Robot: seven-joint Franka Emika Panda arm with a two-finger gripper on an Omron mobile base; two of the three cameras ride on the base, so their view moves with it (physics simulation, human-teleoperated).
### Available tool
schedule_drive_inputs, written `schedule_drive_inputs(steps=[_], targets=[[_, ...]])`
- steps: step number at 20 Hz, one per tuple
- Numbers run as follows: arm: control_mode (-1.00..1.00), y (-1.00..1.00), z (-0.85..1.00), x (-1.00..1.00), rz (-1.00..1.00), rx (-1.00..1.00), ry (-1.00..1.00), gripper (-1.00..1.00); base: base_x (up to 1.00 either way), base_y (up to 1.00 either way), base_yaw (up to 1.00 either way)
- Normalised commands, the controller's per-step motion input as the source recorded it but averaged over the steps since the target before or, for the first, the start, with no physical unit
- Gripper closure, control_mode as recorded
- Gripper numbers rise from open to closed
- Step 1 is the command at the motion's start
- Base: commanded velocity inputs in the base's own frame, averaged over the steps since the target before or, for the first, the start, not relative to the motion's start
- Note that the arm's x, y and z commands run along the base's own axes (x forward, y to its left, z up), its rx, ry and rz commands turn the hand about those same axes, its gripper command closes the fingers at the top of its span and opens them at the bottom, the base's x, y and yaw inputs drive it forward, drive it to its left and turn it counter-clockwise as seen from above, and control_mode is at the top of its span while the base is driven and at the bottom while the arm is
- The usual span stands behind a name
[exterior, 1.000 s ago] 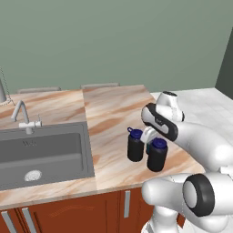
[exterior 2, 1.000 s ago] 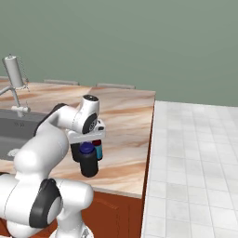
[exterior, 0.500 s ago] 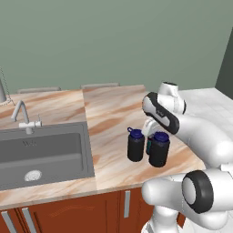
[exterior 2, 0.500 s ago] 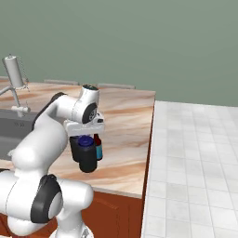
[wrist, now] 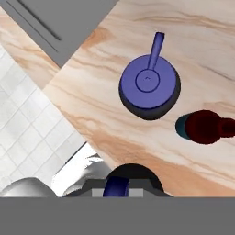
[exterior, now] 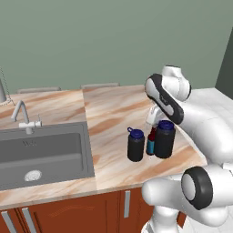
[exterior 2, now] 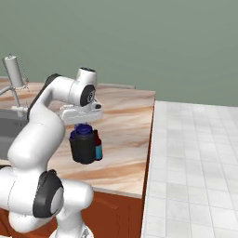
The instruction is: Pick the water bottle, water bottle, beer from the counter and place them in the open cabinet.
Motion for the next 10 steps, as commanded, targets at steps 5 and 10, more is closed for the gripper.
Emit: schedule_drive_inputs(steps=[5, 10], targets=[[-1.00, -0.01, 0.62, -0.76, 0.02, 0.00, -0.32, 1.00, 0.00, 0.00, 0.00], [-1.00, -0.04, 0.53, -0.86, 0.00, 0.00, -0.39, 1.00, 0.00, 0.00, 0.00]])
